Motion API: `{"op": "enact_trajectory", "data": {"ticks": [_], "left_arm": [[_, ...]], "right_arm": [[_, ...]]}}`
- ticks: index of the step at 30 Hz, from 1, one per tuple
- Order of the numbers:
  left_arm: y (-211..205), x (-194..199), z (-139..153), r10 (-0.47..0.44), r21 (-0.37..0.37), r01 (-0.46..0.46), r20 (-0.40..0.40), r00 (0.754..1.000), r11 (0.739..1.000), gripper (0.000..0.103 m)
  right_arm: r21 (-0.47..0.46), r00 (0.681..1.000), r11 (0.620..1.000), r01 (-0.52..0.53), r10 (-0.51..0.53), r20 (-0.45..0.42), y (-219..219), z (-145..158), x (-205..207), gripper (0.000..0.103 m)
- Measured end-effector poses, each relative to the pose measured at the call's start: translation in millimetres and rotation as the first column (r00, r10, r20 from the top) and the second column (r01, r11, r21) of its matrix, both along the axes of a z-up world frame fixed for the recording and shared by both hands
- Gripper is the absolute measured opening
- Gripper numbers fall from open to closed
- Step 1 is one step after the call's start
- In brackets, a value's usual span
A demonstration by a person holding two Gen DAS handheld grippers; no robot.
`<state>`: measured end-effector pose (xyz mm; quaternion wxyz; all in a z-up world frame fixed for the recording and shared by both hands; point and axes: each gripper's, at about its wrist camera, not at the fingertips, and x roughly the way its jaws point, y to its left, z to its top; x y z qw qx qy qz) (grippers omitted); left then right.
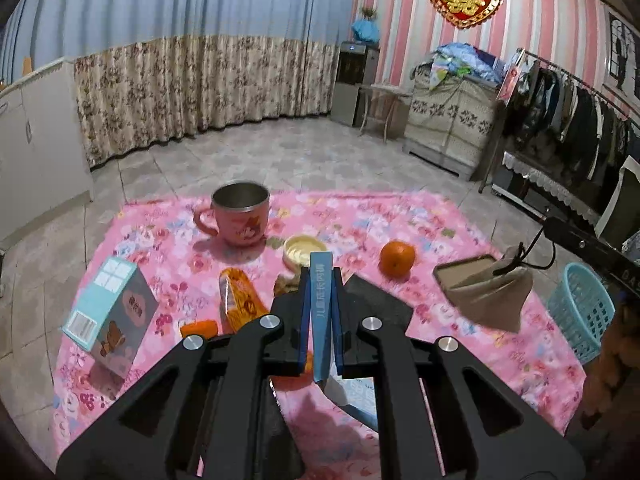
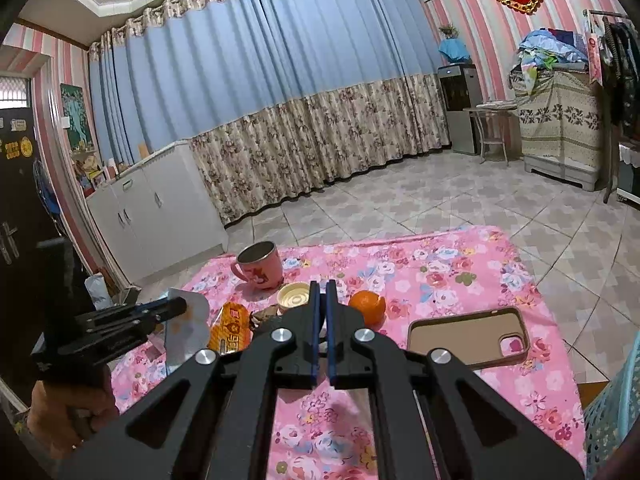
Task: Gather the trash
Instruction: 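Carry the card to the blue basket and open the left tool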
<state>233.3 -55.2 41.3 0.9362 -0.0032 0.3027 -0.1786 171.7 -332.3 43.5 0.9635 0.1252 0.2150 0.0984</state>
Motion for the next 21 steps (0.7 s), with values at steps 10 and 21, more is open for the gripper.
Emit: {"op": "enact_trajectory", "data": {"ticks": [10,21], "left_arm": [[-64,-16,33,0.004,0.052,-0.009,0.104,0.995,0.999,0.008],[-212,-51,61,-0.196,-0.010,0.199,0.116,0.974,0.980,0.008]], "right_arm": [[-0.009,0.991,0.994,0.109,-0.108,0.077,-42,28,-32,0.003],[-0.185,0.914,0.899,0.398,-0.370,0.165,-134,65,-109,0.003]]}}
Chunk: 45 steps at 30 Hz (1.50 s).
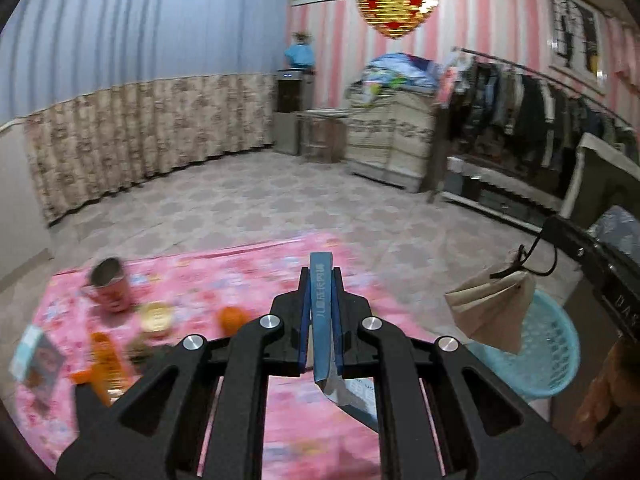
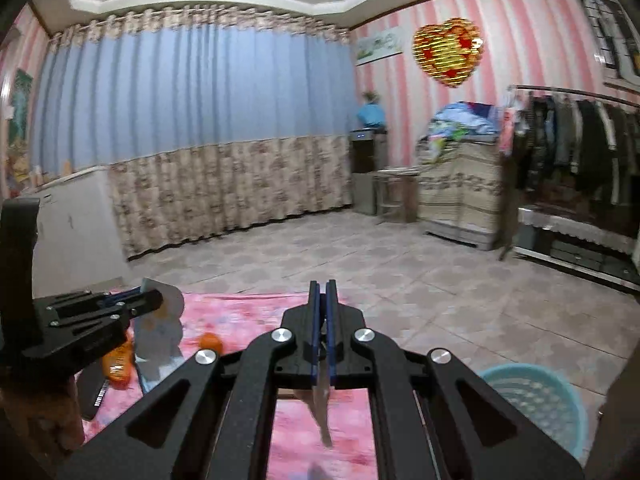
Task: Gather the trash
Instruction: 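Carry the card to the blue basket and open the left tool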
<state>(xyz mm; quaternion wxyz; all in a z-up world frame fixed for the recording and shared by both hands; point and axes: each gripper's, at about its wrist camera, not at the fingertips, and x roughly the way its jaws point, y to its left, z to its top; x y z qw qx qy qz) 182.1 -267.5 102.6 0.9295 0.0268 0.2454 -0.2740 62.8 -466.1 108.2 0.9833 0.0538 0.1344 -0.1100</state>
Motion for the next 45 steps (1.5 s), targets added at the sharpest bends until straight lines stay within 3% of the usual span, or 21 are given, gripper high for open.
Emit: {"op": "enact_trajectory", "data": {"ticks": [5,13,17,23,24,25,26,28,34,38,40,41,43,45], "left_arm": [[-71,-26,9,-0.152,-0.052,0.152,-0.014,0.988,0.987,0.008],[-167,-58,8,-0.322,-0.019,0.322,0.010,0.947,0.947,0.008],[-200,-60,-1,-0.362,-0.008,0.362,-0.001,0.932,0.932,0.008],[-232,-56,-22,-0.359,0.030,0.360,-0.040,0.932,0.932,0.009],[-237,-53,-25,-0.357,0.034,0.359,-0.049,0.933,0.933,0.012],[-241,-52,-28,-0.353,0.040,0.356,-0.059,0.934,0.934,0.030],[-239,-50,-30,-0.350,0.040,0.352,-0.055,0.935,0.935,0.041],[-241,-48,-33,-0.359,0.050,0.362,-0.058,0.932,0.931,0.042],[-220,-40,-27,-0.336,0.025,0.338,-0.066,0.940,0.941,0.042],[-171,-31,-15,-0.281,0.052,0.282,-0.025,0.959,0.958,0.042],[-124,-21,-10,-0.232,0.072,0.232,-0.002,0.973,0.970,0.042],[-93,-14,-8,-0.197,0.087,0.195,0.008,0.980,0.977,0.042],[-37,-2,-6,-0.109,0.121,0.103,0.040,0.993,0.987,0.042],[26,13,-7,0.037,0.168,-0.051,0.086,0.996,0.985,0.042]], "right_arm": [[0.073,0.991,0.990,0.125,-0.128,0.048,-62,9,-46,0.003],[0.210,0.966,0.949,0.236,-0.252,0.051,-144,-11,-91,0.003],[0.260,0.957,0.929,0.263,-0.285,0.049,-170,-22,-99,0.003],[0.283,0.954,0.919,0.274,-0.297,0.039,-177,-32,-94,0.003],[0.285,0.950,0.914,0.288,-0.310,0.034,-179,-33,-94,0.004],[0.296,0.946,0.906,0.303,-0.324,0.021,-184,-36,-93,0.004],[0.310,0.945,0.900,0.306,-0.328,0.020,-187,-38,-95,0.006],[0.339,0.940,0.888,0.312,-0.339,0.024,-193,-42,-99,0.007],[0.317,0.942,0.897,0.309,-0.335,0.030,-185,-37,-95,0.007],[0.264,0.960,0.927,0.266,-0.280,0.015,-160,-33,-75,0.008],[0.229,0.969,0.944,0.238,-0.247,0.011,-138,-31,-59,0.025],[0.220,0.972,0.950,0.223,-0.232,0.017,-126,-29,-50,0.052],[0.213,0.989,0.967,0.138,-0.146,0.024,-94,-27,-28,0.056],[0.165,0.997,0.984,0.068,-0.070,0.008,-48,-28,-4,0.056]]}}
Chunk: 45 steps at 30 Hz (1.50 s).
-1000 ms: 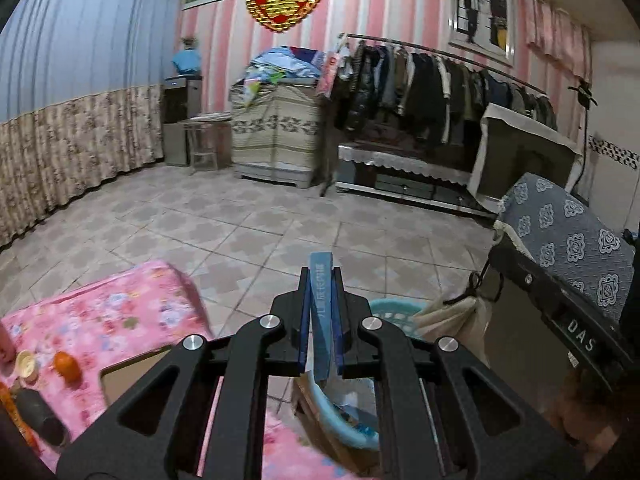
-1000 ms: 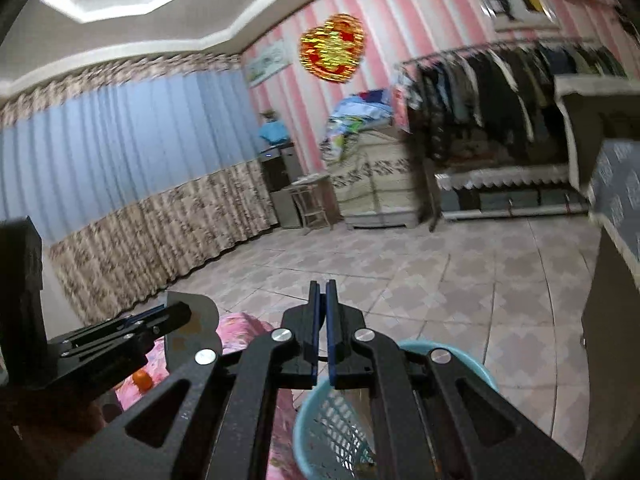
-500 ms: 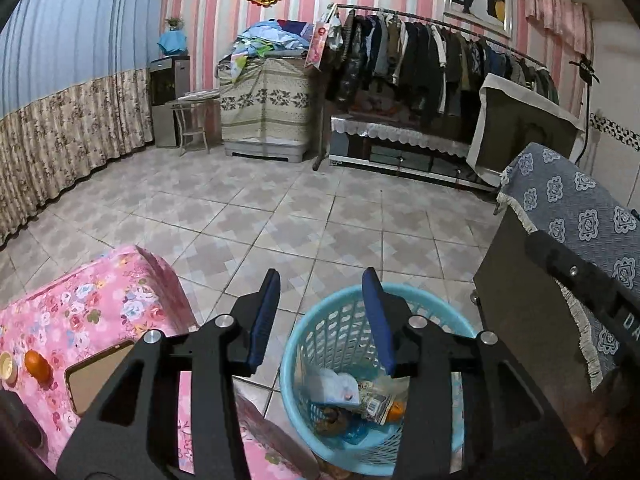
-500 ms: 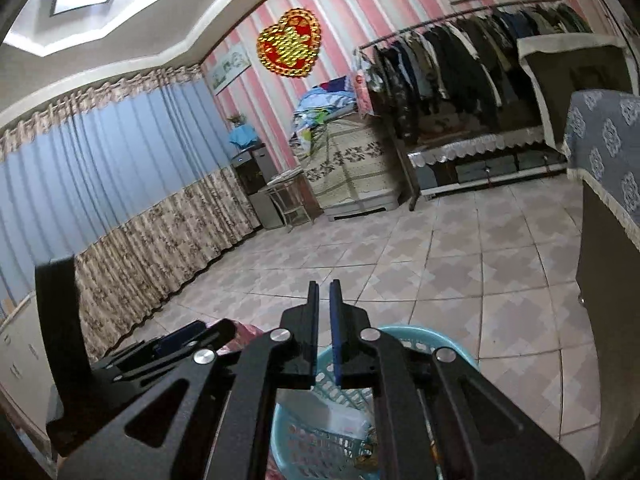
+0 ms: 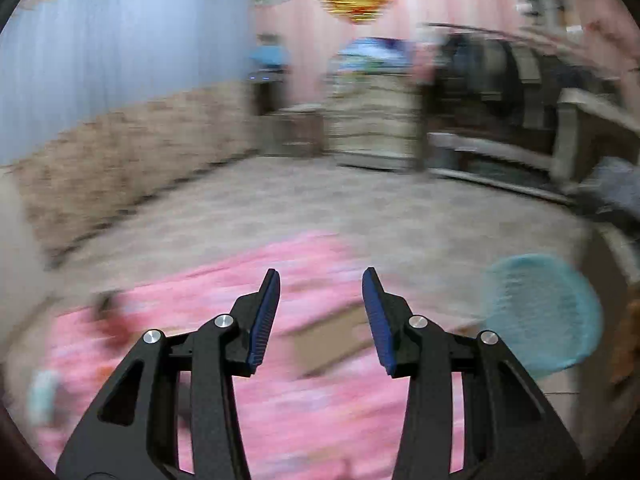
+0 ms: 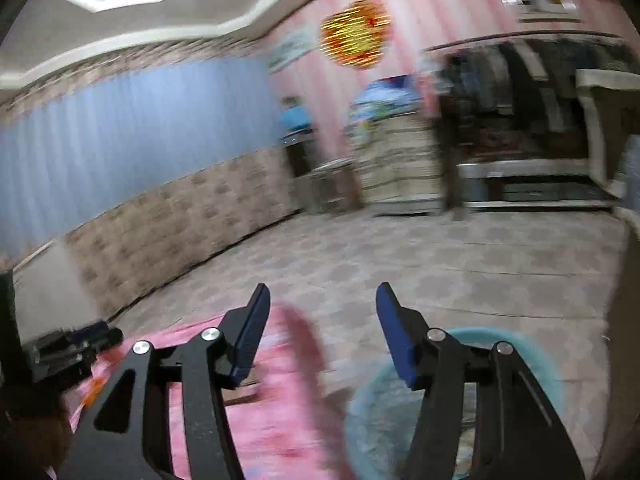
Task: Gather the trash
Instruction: 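Grasp the orange snack stick with the left tool while the right tool grasps the black cup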
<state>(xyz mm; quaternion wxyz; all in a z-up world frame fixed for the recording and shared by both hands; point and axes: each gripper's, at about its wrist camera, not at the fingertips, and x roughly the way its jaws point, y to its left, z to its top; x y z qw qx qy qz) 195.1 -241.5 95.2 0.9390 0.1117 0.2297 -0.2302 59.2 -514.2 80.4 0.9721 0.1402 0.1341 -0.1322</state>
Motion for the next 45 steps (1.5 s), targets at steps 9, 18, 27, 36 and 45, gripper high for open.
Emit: {"op": "enact_trajectory", "data": {"ticks": [9,18,27,36,45], "left_arm": [[254,70,-72,0.437,-0.113,-0.471,-0.238,0.868,0.875,0.051],[241,87,-104,0.352,-0.065,-0.391,-0.320,0.880,0.918,0.059],[214,119,-147,0.352,0.042,-0.370,-0.423,0.835,0.928,0.058],[210,124,-141,0.289,-0.026,-0.331,-0.428,0.856,0.943,0.000],[220,110,-118,0.302,-0.063,-0.349,-0.373,0.877,0.935,0.000]], "right_arm": [[0.042,0.963,0.975,-0.220,0.224,-0.152,128,-50,90,0.067],[-0.006,0.956,0.976,-0.217,0.212,-0.203,154,-65,98,0.071],[-0.036,0.928,0.952,-0.303,0.286,-0.237,177,-72,104,0.071],[-0.011,0.900,0.932,-0.362,0.346,-0.266,194,-81,119,0.071],[0.051,0.833,0.875,-0.482,0.475,-0.283,245,-99,155,0.084]]}}
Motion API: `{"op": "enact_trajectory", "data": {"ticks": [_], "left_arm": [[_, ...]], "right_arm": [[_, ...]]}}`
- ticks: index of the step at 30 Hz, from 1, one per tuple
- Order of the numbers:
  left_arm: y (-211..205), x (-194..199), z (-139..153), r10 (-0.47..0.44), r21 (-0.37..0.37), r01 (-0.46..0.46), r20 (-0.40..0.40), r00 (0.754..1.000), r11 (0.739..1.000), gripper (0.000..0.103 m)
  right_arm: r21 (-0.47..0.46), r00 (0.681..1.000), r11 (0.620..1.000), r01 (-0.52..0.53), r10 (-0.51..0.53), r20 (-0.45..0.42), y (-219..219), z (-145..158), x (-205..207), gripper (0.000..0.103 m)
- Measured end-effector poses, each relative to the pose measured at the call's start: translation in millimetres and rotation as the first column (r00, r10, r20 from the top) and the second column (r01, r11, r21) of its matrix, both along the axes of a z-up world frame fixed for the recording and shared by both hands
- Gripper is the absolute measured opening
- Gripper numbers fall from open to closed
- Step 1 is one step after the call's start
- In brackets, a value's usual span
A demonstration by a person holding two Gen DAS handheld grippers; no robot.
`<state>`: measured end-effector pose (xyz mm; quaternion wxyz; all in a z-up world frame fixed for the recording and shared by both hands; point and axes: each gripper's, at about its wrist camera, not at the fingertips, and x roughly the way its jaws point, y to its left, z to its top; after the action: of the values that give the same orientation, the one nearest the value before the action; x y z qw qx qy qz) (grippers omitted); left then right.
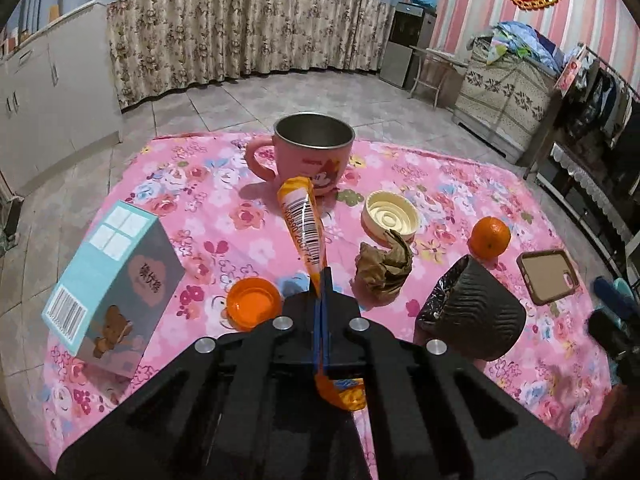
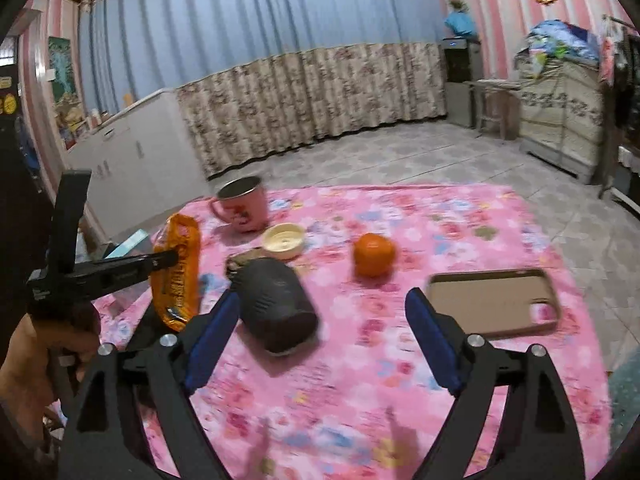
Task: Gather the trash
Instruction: 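Grasp the orange snack stick with the left tool while the right tool grasps the black cup, then carry both items to the blue basket and release them with both tools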
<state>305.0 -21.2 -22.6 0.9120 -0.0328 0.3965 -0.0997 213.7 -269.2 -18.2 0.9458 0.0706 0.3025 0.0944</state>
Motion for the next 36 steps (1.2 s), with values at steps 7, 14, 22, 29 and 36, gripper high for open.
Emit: {"op": "enact_trajectory", "data": {"ticks": [7,14,22,29,36], "left_arm": [[2,-1,0,-0.008,-0.006,0.008,-0.003,1.000,1.000,0.000],[3,-5,-2,-0.017,0.002,0.017,-0.007,1.000,1.000,0.000],[19,-33,32,-0.007,-0.064,0.013,0.096,0.995,0.998,0.000],[9,-43,40,-0.019,-0.091,0.031,0.134,0.991,0.995,0.000],[-13,-45,42,-0.052,-0.064,0.061,0.143,0.988,0.996,0.000]], "right_arm": [[-0.081,0.993,0.993,-0.084,0.077,-0.085,45,-34,38,0.089],[-0.103,0.981,0.990,-0.100,0.081,-0.175,55,-54,56,0.068],[-0.045,0.991,0.998,0.053,-0.047,0.125,10,30,1,0.065],[0.062,0.971,0.989,0.136,-0.146,0.190,-41,49,-38,0.065],[0.069,0.972,0.986,0.150,-0.160,0.173,-57,44,-40,0.065]]}}
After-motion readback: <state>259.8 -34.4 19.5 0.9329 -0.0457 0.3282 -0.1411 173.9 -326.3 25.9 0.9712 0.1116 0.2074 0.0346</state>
